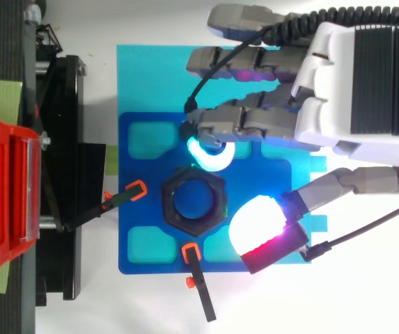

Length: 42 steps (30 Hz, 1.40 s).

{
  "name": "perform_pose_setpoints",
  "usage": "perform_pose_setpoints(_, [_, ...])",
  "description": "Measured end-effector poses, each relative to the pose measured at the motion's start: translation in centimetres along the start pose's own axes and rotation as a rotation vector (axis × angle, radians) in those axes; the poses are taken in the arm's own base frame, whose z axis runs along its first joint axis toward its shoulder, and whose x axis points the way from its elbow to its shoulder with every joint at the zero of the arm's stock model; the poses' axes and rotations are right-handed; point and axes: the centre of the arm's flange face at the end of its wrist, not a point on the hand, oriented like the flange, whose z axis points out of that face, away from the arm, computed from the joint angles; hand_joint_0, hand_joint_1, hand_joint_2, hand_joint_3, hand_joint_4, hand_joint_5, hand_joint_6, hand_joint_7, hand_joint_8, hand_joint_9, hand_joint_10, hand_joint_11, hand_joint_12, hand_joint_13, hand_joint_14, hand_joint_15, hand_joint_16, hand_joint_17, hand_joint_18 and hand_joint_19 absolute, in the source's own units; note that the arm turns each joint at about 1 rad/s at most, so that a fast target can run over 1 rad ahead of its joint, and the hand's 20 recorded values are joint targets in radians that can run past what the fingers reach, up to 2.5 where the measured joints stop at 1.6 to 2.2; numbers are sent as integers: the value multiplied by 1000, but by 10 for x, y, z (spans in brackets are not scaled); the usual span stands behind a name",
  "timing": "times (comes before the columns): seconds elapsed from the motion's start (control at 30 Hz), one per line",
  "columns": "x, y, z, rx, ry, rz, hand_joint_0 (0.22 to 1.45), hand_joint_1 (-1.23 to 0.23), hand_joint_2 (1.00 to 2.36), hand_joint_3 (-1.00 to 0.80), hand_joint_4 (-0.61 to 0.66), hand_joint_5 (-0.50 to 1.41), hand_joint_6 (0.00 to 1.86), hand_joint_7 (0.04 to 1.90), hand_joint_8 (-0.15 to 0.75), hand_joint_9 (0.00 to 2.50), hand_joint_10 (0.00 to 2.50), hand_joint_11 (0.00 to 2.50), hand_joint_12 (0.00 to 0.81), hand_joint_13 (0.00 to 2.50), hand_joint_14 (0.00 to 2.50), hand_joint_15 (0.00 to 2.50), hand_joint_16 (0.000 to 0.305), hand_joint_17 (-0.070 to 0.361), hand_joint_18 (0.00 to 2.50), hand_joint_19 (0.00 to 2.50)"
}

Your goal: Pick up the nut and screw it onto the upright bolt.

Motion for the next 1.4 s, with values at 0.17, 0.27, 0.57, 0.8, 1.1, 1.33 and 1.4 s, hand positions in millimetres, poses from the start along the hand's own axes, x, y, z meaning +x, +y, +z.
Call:
perform_pose_setpoints(0.17, [0,-1,-1,-4,7,-1,504,-239,1000,-500,72,104,503,1300,121,1404,0,0,198,815,0,0,19,43,547,81])
perform_pose_setpoints(0.27, [0,-1,-1,-8,12,-2,506,-247,1000,-500,70,109,501,1356,126,1521,0,0,181,929,0,0,17,39,680,151])
perform_pose_setpoints(0.57, [-4,-1,-2,-12,9,-1,486,-203,1000,-500,222,-21,505,993,215,1282,0,0,266,722,0,0,30,67,446,119])
perform_pose_setpoints(0.8, [-60,-1,-14,-25,-32,-10,465,-204,1000,-500,188,-109,503,779,216,806,0,0,319,484,0,0,40,90,220,132])
perform_pose_setpoints(1.1, [-96,0,-25,-36,5,-51,451,-160,1000,-500,121,-167,501,589,197,388,0,0,343,167,0,0,45,101,0,0])
perform_pose_setpoints(1.33, [-65,5,2,-55,2,-33,450,-125,1000,-500,96,-179,500,556,188,285,0,0,343,72,0,0,47,105,0,0])
perform_pose_setpoints(1.4, [-56,8,11,-64,-12,-24,451,-114,1000,-500,93,-181,501,556,185,261,0,0,348,60,0,0,47,106,0,0])
